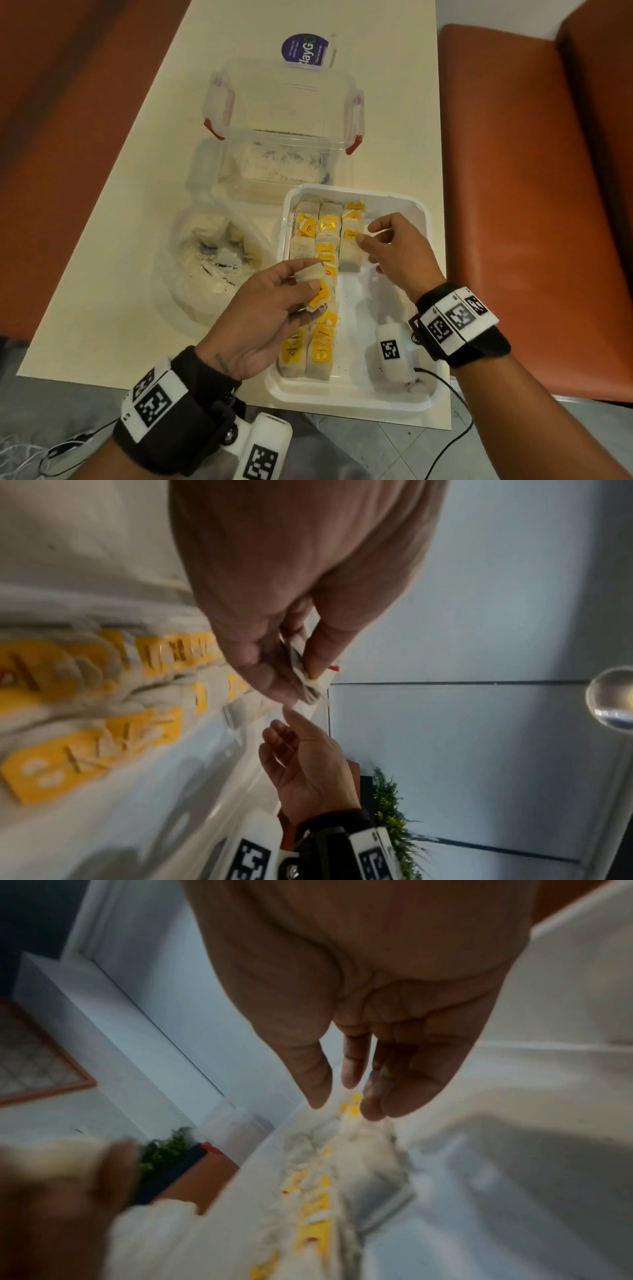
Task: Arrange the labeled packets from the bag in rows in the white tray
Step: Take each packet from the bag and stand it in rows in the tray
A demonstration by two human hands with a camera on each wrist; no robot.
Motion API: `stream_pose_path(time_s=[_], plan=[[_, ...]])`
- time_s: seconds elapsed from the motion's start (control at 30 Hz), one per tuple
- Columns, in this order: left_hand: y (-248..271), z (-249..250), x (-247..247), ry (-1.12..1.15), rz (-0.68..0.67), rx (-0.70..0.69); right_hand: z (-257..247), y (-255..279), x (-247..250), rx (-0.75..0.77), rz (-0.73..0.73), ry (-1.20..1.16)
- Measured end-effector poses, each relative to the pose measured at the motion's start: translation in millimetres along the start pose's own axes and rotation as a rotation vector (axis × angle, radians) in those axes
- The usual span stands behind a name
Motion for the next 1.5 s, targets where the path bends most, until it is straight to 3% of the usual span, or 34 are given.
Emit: stream_pose_path(time_s=[0.07, 0.17, 0.23, 0.53, 0.7, 0.83, 1.03, 1.17, 1.27, 1.4, 1.5], plan=[[-5, 1, -3, 0.090, 0.024, -0.044, -16, 24, -1, 0.053, -0.044, -0.055], [-12, 3, -9, 0.190, 0.054, -0.131, -34, 58, -13, 0.073, -0.266, -0.176], [-16, 3, -16, 0.239, 0.059, -0.160, -38, 71, -21, 0.101, -0.326, -0.198], [-15, -1, -24, 0.145, 0.012, -0.154, -39, 66, -3, 0.269, -0.131, -0.239], [-11, 0, -20, -0.244, -0.076, -0.072, -42, 63, 1, 0.290, -0.171, -0.111], [-10, 1, -22, -0.569, -0.048, -0.074, -39, 61, 1, 0.276, -0.195, -0.117], [-10, -2, -19, -0.519, -0.032, -0.031, -26, 60, -3, 0.195, -0.248, -0.152], [-6, -5, -19, -0.595, -0.094, 0.038, -13, 48, 1, 0.181, -0.145, -0.157], [7, 4, -19, -0.674, -0.081, 0.013, 2, 31, 1, 0.125, -0.100, -0.050], [27, 17, -16, -0.723, -0.103, -0.033, 13, 16, -10, 0.030, -0.233, 0.163], [40, 24, -9, -0.717, -0.091, -0.044, 15, 8, -12, -0.012, -0.234, 0.252]])
Point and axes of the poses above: each hand's wrist, its own y-axis away from the middle knuckle, its own x-axis out of the back of the hand, z = x × y, the point moved 4 cm from there along -y, towards the middle knuckle, and after that the axes turned 15 degrees about -z, right-handed, at the moved point
